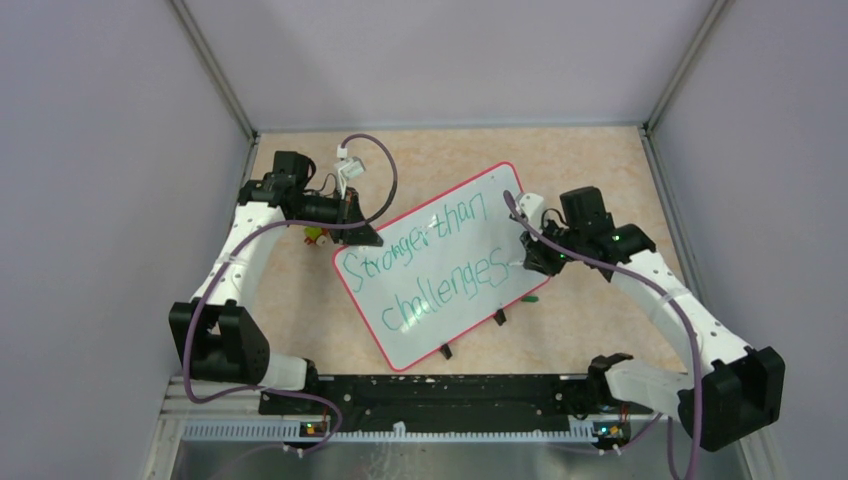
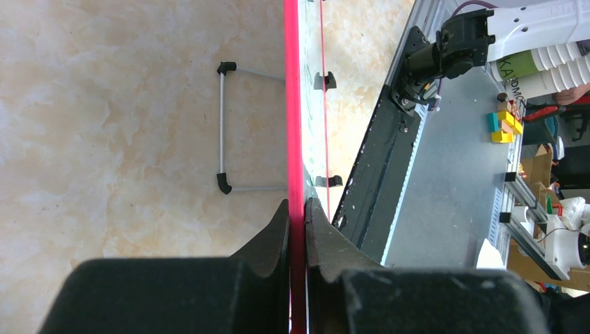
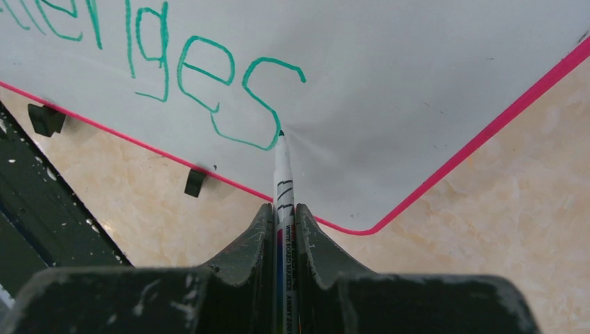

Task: Write a sentence on the whiteboard
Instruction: Write a sentence on the whiteboard, then pick up the pen cap from the center of the board.

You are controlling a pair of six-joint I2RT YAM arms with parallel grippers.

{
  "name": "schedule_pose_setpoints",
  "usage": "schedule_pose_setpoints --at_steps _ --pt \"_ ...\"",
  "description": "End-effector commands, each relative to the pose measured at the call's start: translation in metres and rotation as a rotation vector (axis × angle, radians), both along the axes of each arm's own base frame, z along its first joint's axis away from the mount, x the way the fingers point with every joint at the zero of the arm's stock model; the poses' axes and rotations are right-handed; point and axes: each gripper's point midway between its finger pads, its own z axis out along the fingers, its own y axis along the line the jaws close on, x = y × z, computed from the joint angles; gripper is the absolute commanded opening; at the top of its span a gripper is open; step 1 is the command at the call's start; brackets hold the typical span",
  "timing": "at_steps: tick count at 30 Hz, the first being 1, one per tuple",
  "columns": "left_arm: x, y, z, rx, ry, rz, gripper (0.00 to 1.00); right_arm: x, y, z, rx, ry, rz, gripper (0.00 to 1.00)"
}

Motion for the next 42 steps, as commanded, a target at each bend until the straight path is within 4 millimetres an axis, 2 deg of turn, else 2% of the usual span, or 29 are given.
schedule_pose_setpoints --at_steps 1,9,13,16,22,27,29,35,38,42 --pt "0.009 -0.002 0.007 0.029 -0.157 -0.04 0.0 0.017 -0.005 -0.001 -0.031 -0.048 -0.024 0.0" --pt "0.01 -0.002 0.005 0.032 -0.152 -0.037 0.0 0.024 -0.011 -0.012 -0.064 -0.04 -0.053 0.0" --pt "0.011 -0.002 0.006 0.033 -0.152 -0.036 0.0 0.022 -0.007 -0.008 -0.048 -0.03 -0.036 0.0" --pt "0.013 -0.002 0.005 0.037 -0.149 -0.032 0.01 0.014 0.001 0.007 0.003 -0.028 0.012 0.0" --pt "0.018 -0.002 0.013 0.039 -0.172 -0.026 0.23 -0.01 0.024 0.046 0.145 -0.035 0.147 0.0" --pt "0.024 -0.001 0.014 0.049 -0.175 -0.014 0.28 -0.022 0.039 0.072 0.237 -0.025 0.226 0.0" --pt "0.025 -0.001 0.013 0.051 -0.172 -0.009 0.32 -0.022 0.042 0.082 0.259 -0.032 0.23 0.0" --pt "0.032 0.003 0.02 0.063 -0.197 0.021 0.5 -0.014 0.044 0.109 0.341 -0.053 0.203 0.0" --pt "0.044 0.008 0.031 0.073 -0.229 0.061 0.59 -0.007 0.039 0.123 0.409 -0.057 0.164 0.0" --pt "0.064 0.014 0.053 0.102 -0.302 0.11 0.63 0.005 0.028 0.135 0.495 -0.05 0.095 0.0"
